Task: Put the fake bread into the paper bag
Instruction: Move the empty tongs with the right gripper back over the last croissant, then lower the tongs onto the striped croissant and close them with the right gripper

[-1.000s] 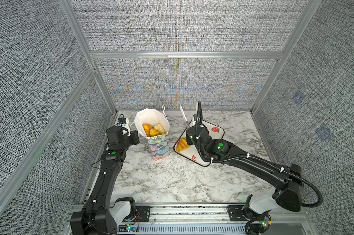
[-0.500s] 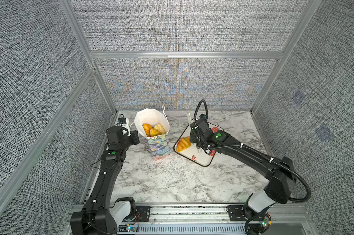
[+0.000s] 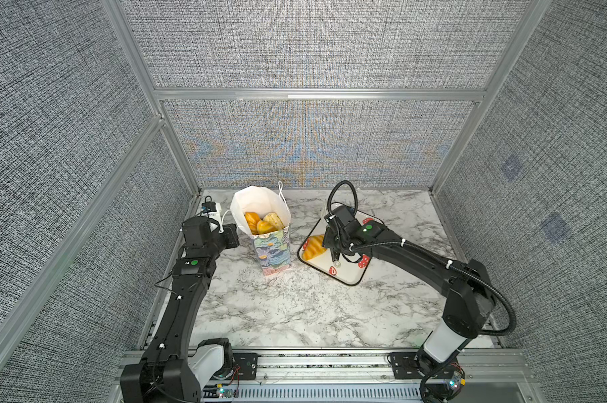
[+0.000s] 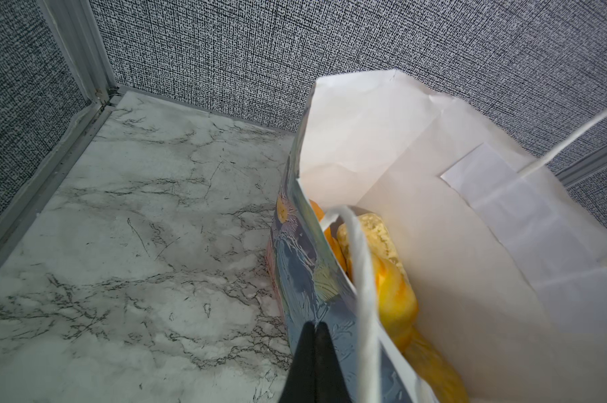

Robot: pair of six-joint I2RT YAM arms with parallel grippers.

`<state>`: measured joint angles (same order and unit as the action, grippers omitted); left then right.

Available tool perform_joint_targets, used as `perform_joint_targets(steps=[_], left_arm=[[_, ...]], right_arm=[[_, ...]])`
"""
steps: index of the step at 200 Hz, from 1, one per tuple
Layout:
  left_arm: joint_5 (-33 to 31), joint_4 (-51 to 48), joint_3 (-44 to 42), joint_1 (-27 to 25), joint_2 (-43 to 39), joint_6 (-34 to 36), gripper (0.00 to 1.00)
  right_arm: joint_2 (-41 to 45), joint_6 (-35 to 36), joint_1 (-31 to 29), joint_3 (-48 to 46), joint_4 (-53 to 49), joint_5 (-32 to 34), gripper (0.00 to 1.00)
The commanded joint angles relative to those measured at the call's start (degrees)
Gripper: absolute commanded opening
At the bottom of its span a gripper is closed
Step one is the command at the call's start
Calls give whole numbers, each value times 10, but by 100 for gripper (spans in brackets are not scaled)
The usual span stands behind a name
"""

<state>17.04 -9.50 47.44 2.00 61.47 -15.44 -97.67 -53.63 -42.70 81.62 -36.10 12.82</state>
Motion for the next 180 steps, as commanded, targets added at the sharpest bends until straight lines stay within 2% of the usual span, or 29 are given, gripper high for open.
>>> perform_joint_targets(steps=[1, 84, 180], left_arm=[[3, 6, -1, 1, -1, 2, 0], [5, 7, -1, 1, 0, 1, 0], [6, 7, -1, 1, 0, 1, 0]], right_arm=[[-5, -37, -1, -6, -3, -19, 61], [-18, -125, -7, -30, 6, -48, 61], [-48, -137, -8, -34, 57, -119, 61]])
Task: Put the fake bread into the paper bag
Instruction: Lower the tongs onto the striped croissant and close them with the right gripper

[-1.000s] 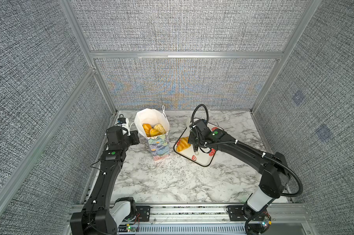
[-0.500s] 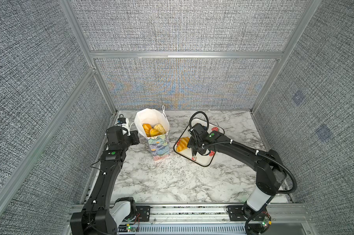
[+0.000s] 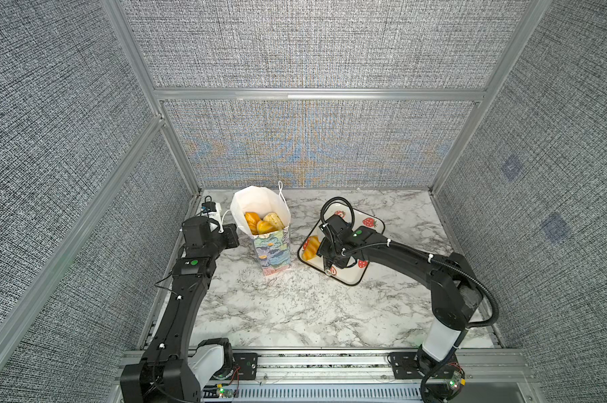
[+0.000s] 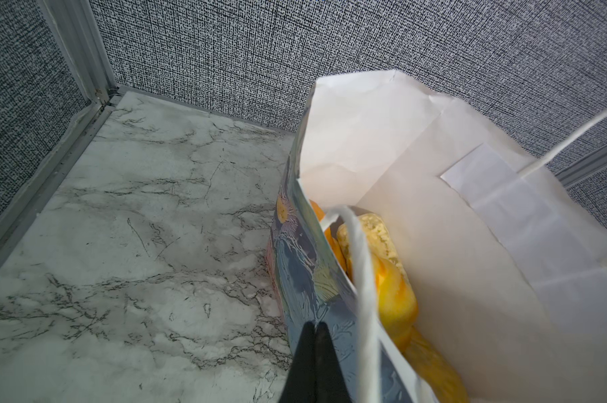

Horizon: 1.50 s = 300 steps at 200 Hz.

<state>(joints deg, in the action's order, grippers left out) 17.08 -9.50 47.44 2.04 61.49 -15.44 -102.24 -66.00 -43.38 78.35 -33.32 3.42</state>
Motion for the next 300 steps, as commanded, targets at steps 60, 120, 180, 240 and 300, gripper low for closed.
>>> perform_joint_targets(steps=[60, 120, 180, 240, 300], left_arm=[[6, 7, -1, 2, -1, 1, 0], [5, 7, -1, 2, -3, 1, 0], [5, 7, -1, 2, -4, 1, 0], [5, 7, -2, 3, -2, 1, 0], [6, 8, -1, 3, -1, 1, 0]], right_arm=[[-12, -18, -4, -9, 53, -50, 63], [-21, -14, -6, -8, 64, -68, 63], [-35, -8, -6, -3, 66, -75, 63], [-28, -1, -6, -5, 62, -61, 56], [-13, -1, -5, -13, 61, -45, 43]])
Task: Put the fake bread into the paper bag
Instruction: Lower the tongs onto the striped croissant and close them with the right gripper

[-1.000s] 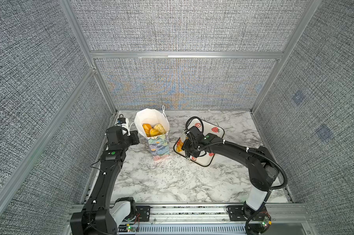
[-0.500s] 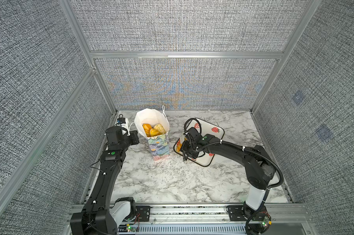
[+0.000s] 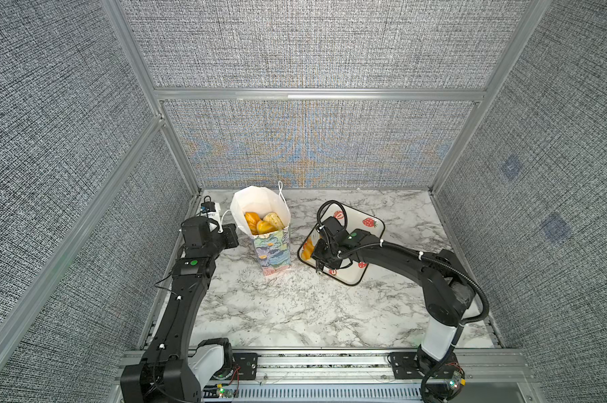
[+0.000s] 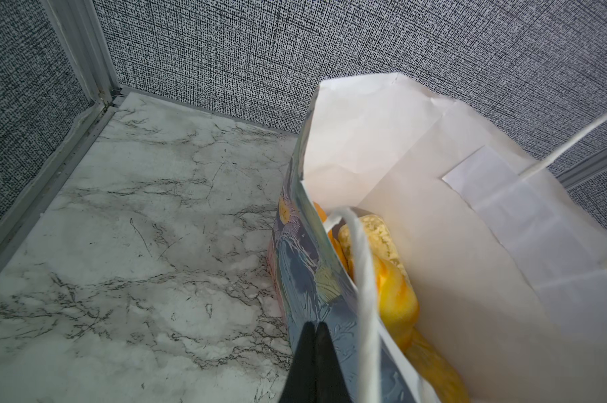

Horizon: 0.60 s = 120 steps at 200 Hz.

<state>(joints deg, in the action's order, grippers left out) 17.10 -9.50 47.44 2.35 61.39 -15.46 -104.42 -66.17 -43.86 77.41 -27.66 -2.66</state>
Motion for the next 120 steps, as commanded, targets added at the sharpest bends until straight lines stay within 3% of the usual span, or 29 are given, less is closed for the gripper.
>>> perform_joint_targets(steps=[1, 120], left_arm=[[6, 8, -1, 0, 0, 1, 0], [7, 8, -2, 1, 0, 0, 0]], right_arm=[[9, 1, 0, -5, 4, 16, 43], [82, 6, 27, -65, 11, 53, 29]])
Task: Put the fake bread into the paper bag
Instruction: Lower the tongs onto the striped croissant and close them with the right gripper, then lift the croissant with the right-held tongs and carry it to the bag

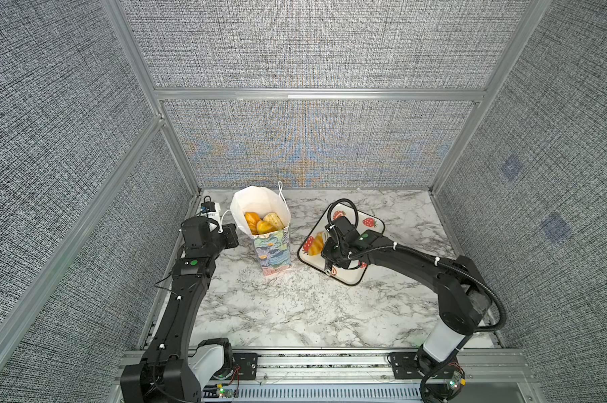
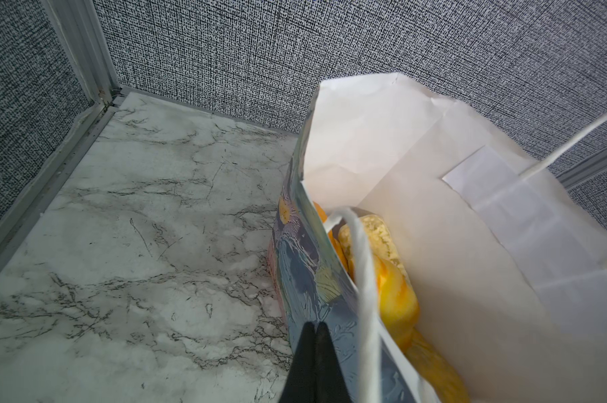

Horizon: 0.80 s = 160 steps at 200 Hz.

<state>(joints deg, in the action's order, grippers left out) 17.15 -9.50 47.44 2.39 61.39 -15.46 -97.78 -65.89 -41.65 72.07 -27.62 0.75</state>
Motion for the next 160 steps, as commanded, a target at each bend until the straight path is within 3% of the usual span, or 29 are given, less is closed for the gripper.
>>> perform_joint_targets(steps=[1, 71, 160], left_arm=[[7, 8, -2, 0, 0, 0, 0], [7, 8, -2, 1, 1, 0, 0], [7, 9, -1, 2, 2, 0, 0]], right_arm=[[16, 3, 4, -12, 11, 19, 29], [106, 32, 6, -50, 49, 73, 27], [189, 138, -45, -47, 109, 165, 27]])
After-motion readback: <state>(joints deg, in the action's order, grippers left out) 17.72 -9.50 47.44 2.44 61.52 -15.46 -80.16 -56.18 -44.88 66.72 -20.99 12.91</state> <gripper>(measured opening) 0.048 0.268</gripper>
